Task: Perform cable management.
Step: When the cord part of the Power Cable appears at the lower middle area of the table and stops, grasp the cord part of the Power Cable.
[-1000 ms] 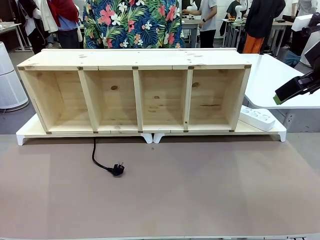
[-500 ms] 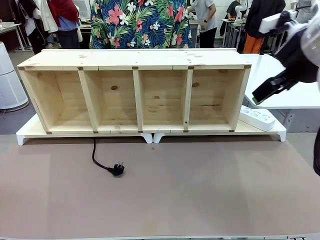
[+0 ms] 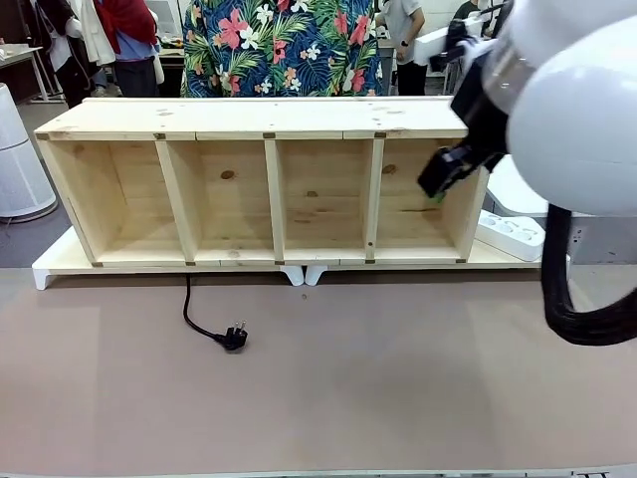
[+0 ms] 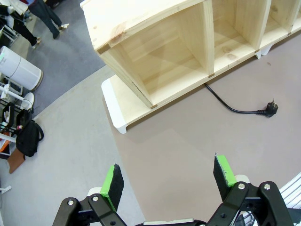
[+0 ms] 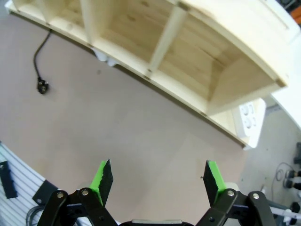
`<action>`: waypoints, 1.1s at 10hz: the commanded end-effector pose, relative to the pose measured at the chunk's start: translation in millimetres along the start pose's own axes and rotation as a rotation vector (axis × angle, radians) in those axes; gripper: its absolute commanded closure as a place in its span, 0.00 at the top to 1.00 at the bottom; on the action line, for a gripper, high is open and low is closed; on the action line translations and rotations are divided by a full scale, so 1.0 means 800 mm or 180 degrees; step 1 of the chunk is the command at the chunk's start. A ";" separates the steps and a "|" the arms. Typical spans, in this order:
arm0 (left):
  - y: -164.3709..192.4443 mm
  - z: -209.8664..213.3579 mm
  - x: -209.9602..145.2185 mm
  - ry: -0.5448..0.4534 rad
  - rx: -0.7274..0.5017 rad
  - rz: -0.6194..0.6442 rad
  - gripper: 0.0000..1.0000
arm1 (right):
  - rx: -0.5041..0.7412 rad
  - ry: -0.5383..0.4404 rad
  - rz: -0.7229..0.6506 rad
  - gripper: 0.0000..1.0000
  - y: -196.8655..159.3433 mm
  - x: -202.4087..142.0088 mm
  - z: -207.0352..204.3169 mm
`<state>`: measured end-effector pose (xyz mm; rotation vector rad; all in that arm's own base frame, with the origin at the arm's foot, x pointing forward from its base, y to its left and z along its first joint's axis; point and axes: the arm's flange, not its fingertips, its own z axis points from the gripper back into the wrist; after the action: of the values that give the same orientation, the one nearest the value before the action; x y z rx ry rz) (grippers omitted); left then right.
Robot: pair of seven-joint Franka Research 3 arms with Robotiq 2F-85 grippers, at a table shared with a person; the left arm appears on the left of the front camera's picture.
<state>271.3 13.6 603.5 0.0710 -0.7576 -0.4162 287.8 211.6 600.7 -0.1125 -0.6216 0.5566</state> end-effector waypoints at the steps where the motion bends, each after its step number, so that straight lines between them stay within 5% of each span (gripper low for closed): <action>1: 0.000 0.001 0.001 -0.0017 0.0005 0.0041 1.00 | 0.0199 -0.0057 -0.0002 1.00 0.032 0.038 -0.016; 6: 0.000 0.001 0.001 -0.0017 0.0005 0.0041 1.00 | 0.0352 -0.0067 0.0072 1.00 0.141 0.109 -0.075; 11: 0.000 0.001 0.001 -0.0017 0.0005 0.0041 1.00 | 0.0497 0.0148 0.0333 1.00 0.199 0.130 -0.145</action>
<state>271.2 13.6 603.7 0.0718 -0.7580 -0.4159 342.8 392.4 524.9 -0.0009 -0.5458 0.7180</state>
